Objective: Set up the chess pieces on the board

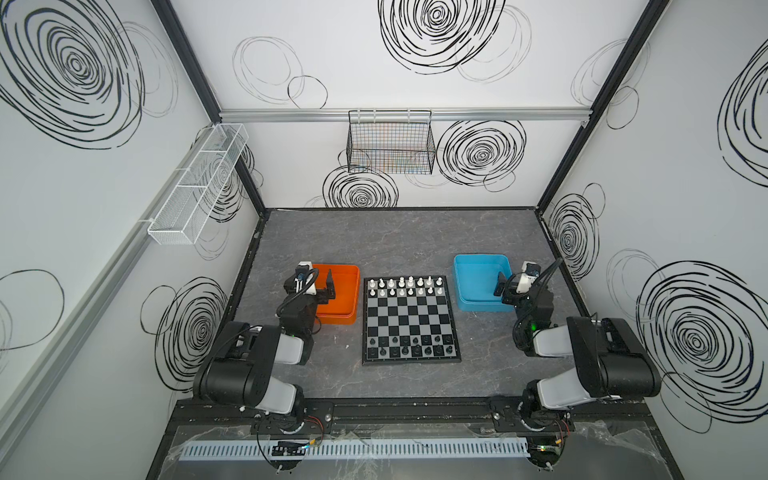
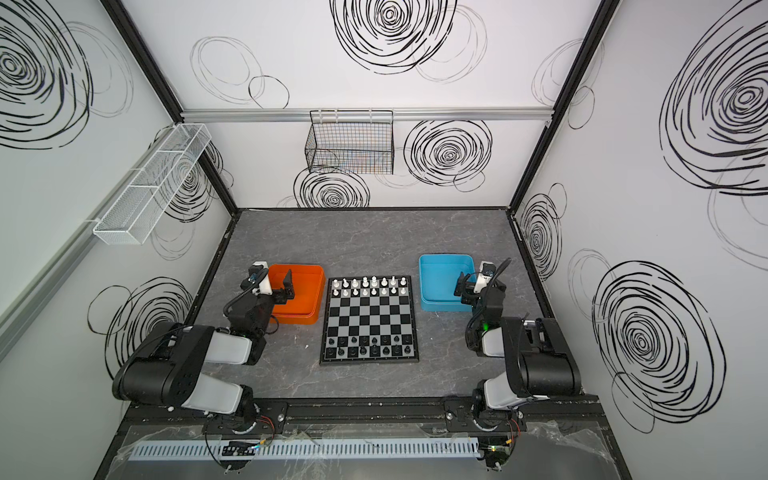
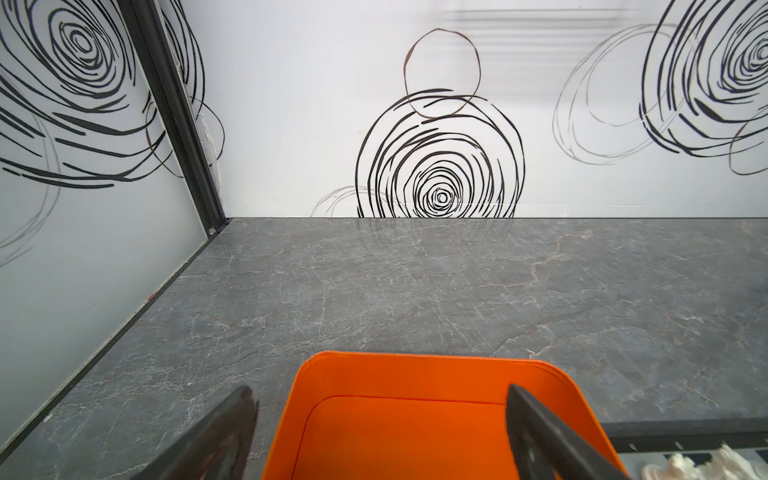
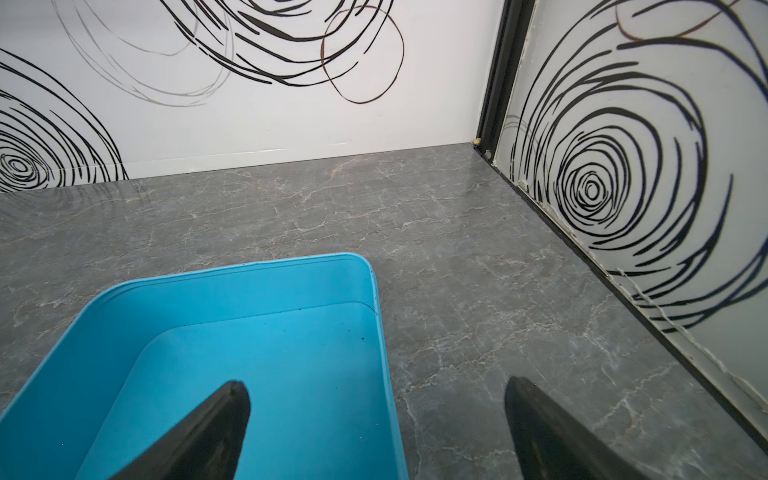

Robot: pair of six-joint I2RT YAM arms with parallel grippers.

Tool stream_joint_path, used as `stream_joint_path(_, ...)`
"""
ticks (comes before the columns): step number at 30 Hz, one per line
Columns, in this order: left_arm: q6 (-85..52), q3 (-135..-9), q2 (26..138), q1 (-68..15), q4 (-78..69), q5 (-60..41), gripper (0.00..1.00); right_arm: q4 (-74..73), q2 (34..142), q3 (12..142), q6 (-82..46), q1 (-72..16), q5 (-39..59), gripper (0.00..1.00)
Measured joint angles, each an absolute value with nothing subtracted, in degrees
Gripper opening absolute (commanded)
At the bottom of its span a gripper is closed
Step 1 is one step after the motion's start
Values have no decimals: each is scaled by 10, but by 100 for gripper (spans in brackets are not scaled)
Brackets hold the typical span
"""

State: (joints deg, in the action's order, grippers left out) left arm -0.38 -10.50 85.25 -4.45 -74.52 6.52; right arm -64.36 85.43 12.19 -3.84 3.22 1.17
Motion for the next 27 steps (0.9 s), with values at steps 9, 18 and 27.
stream_joint_path(9,0,-101,853,-51,-752,77,96,-644,854,122,-38,32,12,100)
stream_joint_path(18,0,-101,853,-51,-752,79,96,-644,854,122,-38,32,12,100)
stream_joint_path(27,0,-101,853,-47,-751,73,96,-644,854,122,-38,32,12,100)
